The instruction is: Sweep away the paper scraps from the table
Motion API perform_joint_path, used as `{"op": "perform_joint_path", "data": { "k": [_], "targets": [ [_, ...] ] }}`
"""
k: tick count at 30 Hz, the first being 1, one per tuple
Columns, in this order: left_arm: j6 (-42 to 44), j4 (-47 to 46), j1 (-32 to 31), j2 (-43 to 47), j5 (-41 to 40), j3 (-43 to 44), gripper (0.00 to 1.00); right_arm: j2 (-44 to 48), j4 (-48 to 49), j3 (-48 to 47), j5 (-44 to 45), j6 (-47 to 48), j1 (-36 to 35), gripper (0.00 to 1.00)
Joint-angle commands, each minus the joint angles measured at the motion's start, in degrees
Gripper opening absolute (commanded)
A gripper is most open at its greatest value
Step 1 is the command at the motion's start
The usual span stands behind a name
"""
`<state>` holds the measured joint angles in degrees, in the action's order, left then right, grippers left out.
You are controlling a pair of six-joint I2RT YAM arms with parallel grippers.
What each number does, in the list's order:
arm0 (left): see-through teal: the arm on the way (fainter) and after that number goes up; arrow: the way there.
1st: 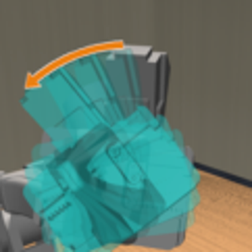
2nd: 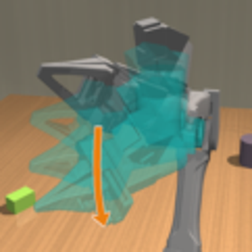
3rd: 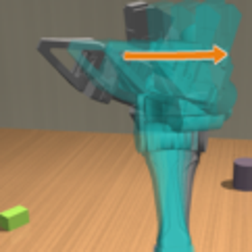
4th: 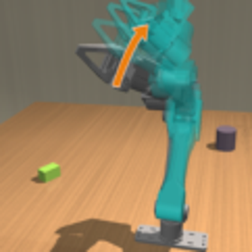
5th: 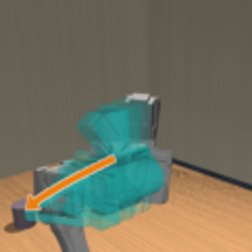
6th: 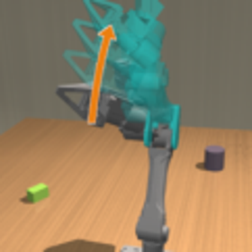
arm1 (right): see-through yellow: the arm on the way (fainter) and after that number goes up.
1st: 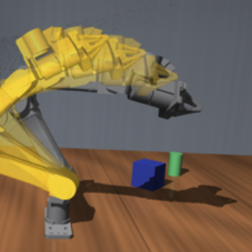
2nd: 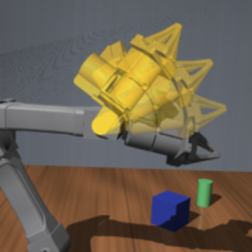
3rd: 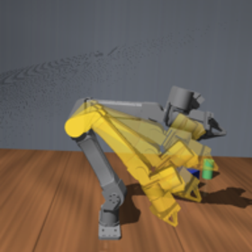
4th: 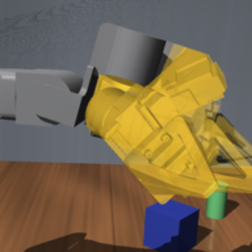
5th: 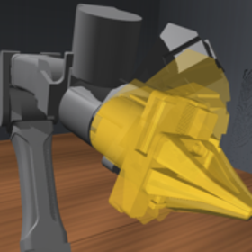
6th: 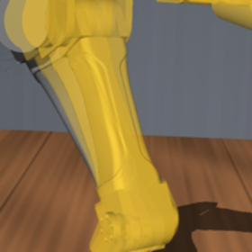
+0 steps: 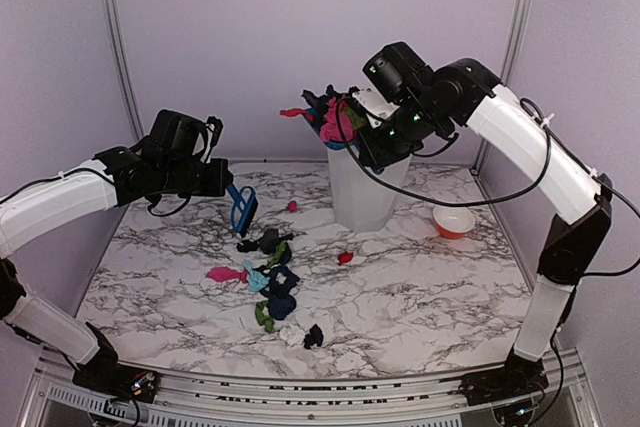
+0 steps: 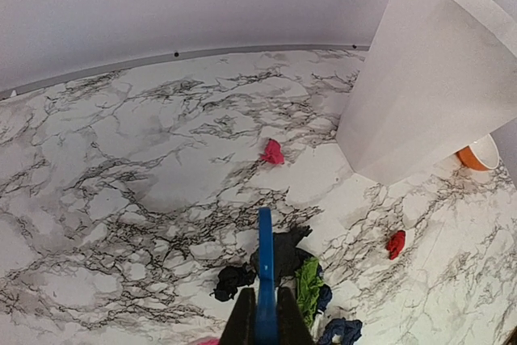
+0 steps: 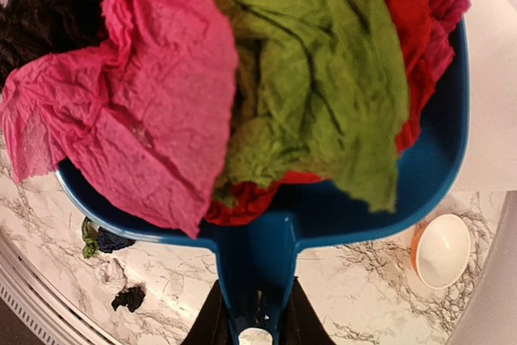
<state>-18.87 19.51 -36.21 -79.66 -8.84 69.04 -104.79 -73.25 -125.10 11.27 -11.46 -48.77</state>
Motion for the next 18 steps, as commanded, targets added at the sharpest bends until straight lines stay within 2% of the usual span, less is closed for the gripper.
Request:
{"op": "perform_joint_path", "data": {
  "k": [1, 8, 18],
  "targets": [
    [0.09, -1.86, 0.34, 1.27, 1.27, -0.33, 0.0, -0.36, -1.92, -3.93, 1.09, 1.63, 5.13, 0.0],
    [0.4, -2.12, 0.37, -0.25, 2.64, 0.52, 0.0, -1.62, -0.41, -6.98, 10.81, 2.15, 10.12, 0.0],
    [0.45, -2.12, 0.35, -1.05, 3.34, 1.24, 0.0, -8.61, 3.24, -8.72, 41.85, 9.1, 10.35, 0.0]
  ]
}}
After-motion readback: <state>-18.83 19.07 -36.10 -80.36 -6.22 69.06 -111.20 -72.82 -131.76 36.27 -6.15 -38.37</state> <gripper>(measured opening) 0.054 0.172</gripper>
